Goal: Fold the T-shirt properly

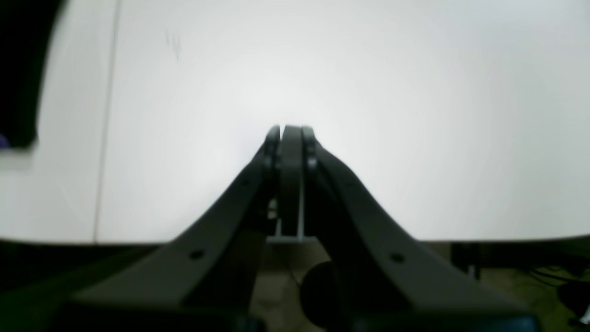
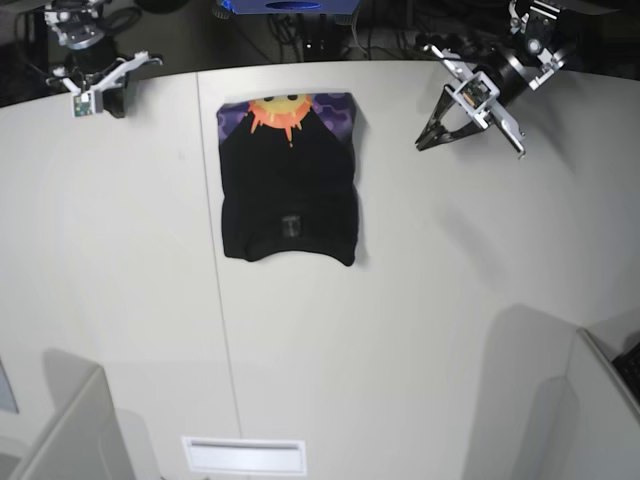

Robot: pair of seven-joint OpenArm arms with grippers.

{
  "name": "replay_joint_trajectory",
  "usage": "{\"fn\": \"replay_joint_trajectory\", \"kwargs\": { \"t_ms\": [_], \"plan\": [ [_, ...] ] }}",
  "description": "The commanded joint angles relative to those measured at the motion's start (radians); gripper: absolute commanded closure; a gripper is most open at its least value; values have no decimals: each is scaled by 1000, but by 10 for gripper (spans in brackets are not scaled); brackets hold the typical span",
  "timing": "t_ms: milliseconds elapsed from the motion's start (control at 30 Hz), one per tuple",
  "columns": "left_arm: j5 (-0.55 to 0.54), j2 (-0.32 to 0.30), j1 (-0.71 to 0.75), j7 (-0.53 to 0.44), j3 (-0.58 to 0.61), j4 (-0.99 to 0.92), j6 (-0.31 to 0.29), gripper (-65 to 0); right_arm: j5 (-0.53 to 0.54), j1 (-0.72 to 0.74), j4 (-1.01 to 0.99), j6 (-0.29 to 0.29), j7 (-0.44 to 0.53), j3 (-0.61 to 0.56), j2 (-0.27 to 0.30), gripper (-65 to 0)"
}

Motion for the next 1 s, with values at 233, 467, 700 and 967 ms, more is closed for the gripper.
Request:
{"fn": "replay_joint_trajectory", "kwargs": {
  "t_ms": [233,467,700,967],
  "plan": [
    [-12,-7,189,-141,-11,-145,5,0,9,-185,73,1,22,2,13,0],
    [-12,94,264,-229,-9,-303,5,0,9,-251,51,1,-144,-73,13,0],
    [-12,117,292,-236,85,-475,5,0,8,-256,-44,1,-265,-112,45,0],
    [-23,122,198,-230,232,-776,6,0,8,-225,-306,1,-262,-248,140,0]
  ]
}}
